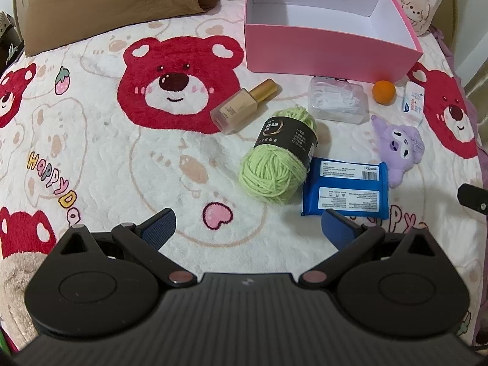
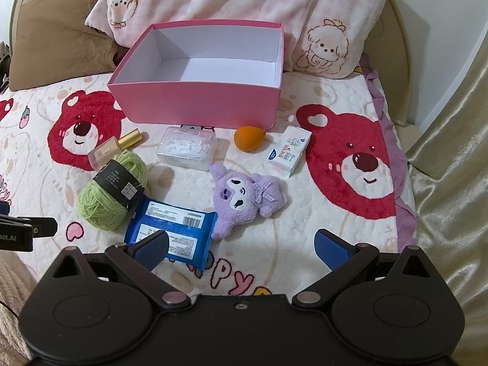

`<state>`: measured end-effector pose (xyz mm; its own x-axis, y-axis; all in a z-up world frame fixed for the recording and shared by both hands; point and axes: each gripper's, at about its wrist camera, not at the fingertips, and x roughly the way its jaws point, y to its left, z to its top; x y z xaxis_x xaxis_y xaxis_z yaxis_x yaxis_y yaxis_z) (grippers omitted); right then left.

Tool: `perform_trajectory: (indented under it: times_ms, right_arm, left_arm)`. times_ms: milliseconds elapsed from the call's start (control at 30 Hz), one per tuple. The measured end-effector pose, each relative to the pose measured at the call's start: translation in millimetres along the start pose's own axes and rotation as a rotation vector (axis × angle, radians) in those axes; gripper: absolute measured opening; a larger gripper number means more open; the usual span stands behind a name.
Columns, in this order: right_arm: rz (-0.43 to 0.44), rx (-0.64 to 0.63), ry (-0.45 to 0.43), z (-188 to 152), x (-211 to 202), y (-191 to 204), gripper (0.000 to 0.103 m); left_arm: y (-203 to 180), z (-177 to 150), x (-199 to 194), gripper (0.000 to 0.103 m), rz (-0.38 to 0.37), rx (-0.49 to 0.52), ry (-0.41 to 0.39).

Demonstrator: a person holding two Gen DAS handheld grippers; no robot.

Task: Organize objects

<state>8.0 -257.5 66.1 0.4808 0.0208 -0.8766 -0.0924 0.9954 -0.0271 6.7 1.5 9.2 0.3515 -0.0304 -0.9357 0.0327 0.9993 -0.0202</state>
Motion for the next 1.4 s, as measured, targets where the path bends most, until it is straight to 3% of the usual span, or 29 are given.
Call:
perform_trajectory:
  times_ms: [200, 500, 633, 767, 833, 1167, 1400]
  right_arm:
    - [0.009, -0.039, -0.005, 3, 0, 5, 0.102]
    - [0.132, -0.239, -0.172, 17, -10, 40, 0.102]
    - [0.234, -0.281, -0.151, 15, 16, 64, 0.102]
    - [0.423, -0.231, -0.18, 9, 41, 81, 0.102]
    - [0.469, -0.212, -0.171, 6, 52, 90, 0.102]
    - [0.547, -0.137, -0.054, -7, 104, 120, 0.102]
    - [0.531, -0.137, -0.033, -11, 128, 135, 0.102]
  left_arm:
    - [5, 1, -2, 0.103, -0.012, 0.013, -0.016]
    - [20, 38, -15, 0.103, -0.035, 0.111, -0.153]
    - [18, 56, -3, 0.103, -0.082, 0.17, -0.164]
    - [18, 64, 19, 0.103, -0.114, 0.185, -0.137]
    - [20, 65, 32, 0.1, -0.12, 0.185, -0.118]
    - [42, 56, 83, 0.093, -0.336, 0.118, -0.074]
    - [49, 48, 108, 0.072, -0.445, 0.051, -0.033]
